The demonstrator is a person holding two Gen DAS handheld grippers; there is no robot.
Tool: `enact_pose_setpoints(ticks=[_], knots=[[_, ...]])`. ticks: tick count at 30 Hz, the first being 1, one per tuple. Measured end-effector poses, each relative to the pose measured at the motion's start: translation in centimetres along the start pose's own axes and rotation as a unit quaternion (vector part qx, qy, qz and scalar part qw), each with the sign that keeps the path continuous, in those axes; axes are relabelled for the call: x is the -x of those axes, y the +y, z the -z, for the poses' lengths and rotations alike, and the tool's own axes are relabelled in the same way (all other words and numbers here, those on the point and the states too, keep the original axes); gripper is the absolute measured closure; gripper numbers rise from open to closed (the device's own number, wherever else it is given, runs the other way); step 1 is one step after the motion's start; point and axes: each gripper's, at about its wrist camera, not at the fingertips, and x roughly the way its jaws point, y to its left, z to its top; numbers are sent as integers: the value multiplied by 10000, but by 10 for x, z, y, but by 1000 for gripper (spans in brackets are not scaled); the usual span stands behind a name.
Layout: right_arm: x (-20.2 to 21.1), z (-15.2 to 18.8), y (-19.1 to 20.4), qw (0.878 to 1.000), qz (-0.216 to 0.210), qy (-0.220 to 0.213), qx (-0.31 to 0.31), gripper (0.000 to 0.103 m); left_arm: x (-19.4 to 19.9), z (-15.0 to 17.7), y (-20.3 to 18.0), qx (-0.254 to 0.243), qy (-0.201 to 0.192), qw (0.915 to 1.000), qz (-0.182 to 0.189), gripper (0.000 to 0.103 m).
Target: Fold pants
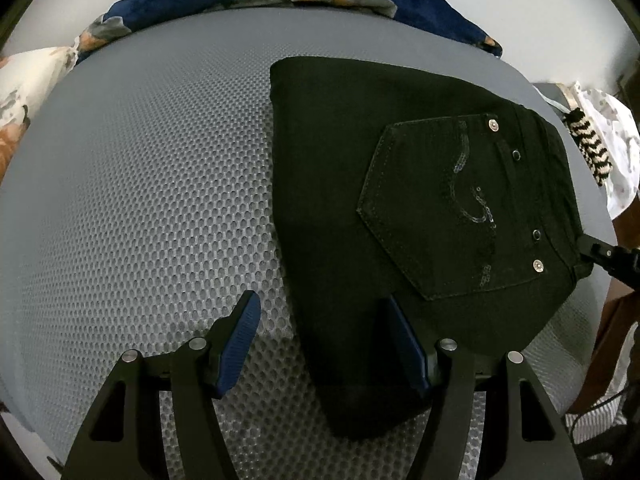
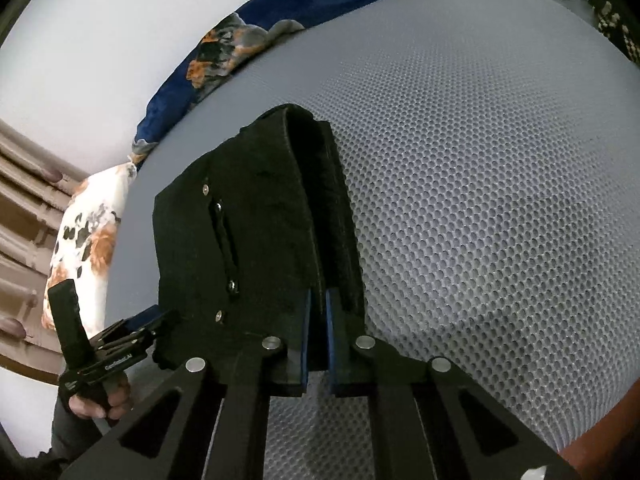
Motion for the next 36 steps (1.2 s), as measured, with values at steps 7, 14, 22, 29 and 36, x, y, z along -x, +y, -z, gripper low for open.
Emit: enact_pose_setpoints(ticks=[7,14,22,29,36], knots=[[-1,-1,0,10000,29,13,6,96,-3,-1,-11,36,-38,10000,-57,37],[-2,-7,5,9999,92,44,73,92,-3,-1,-16,11,-70,9999,-146,37],[-2,-12,9,9991,342,61,262,76,-2,0,-24,-34,-78,9997,-233,37],[-3,-18,7,9988,447,43,209,62,-1,-2,-34,-109,-84,9992,-379,35],[-6,-26,13,9982,416,167,399,51,-1,-5,-42,-175,-52,9987,-476,34]])
